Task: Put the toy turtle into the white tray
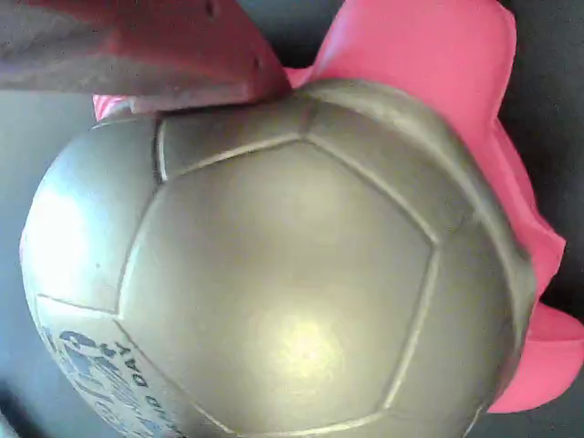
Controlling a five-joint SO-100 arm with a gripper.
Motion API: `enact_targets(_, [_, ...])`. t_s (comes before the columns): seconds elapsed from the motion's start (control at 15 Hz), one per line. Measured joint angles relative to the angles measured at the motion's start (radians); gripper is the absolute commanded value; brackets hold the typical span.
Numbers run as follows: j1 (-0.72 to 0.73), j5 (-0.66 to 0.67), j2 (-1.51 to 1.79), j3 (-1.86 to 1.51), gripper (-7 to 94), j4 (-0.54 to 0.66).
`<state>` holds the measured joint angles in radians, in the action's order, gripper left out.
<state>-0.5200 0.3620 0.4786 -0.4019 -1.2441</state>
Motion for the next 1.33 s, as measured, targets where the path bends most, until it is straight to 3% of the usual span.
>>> enact_targets(0.2, [0.018, -0.097, 0.144, -0.095, -4, -0.091])
enact_targets(0.53, [0.153, -0.201, 0.548, -0.391, -3, -0.140])
enact_targets(0.87, [0.474, -0.284, 0.862, -0.643, -3, -0.166])
enact_targets(1.33, [0.885, -0.408, 0.891, -0.667, -3, -0.202])
